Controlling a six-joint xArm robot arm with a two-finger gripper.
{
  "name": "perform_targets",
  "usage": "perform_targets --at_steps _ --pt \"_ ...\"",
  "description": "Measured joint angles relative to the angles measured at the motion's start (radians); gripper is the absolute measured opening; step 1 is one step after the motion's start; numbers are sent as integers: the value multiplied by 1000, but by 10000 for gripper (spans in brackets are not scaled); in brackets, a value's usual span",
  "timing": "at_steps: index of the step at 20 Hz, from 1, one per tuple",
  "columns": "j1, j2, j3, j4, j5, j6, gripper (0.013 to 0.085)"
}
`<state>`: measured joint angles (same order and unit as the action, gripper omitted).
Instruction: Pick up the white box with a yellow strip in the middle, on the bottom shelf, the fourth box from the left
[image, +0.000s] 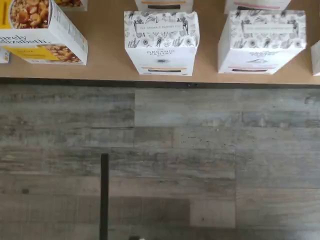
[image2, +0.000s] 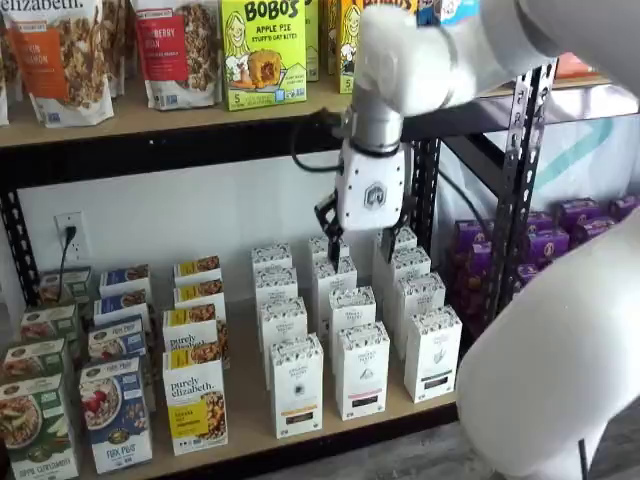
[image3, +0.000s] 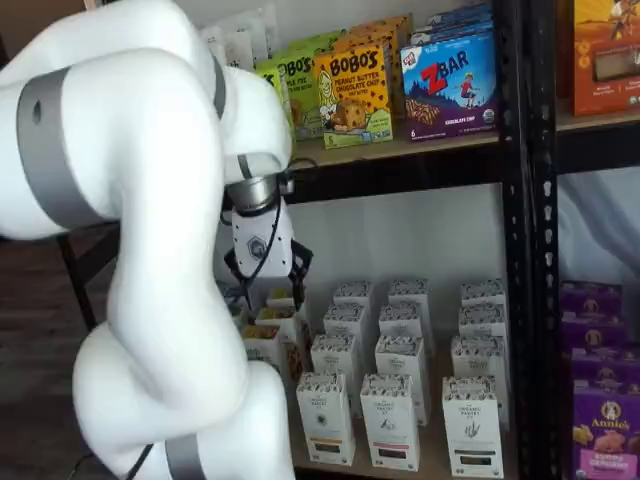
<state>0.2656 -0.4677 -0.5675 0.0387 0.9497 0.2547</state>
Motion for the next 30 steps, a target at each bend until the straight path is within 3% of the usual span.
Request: perform_targets --at_steps 3,6,10,22,30 --pt "14 84 -1 4 -98 7 850" --pt "24 173 -10 43 -205 -16 850" --pt "35 296 -52 43 -293 -11 850" --pt "39 515 -119 7 -422 17 850" --pt "27 615 -141 64 -487 -47 850"
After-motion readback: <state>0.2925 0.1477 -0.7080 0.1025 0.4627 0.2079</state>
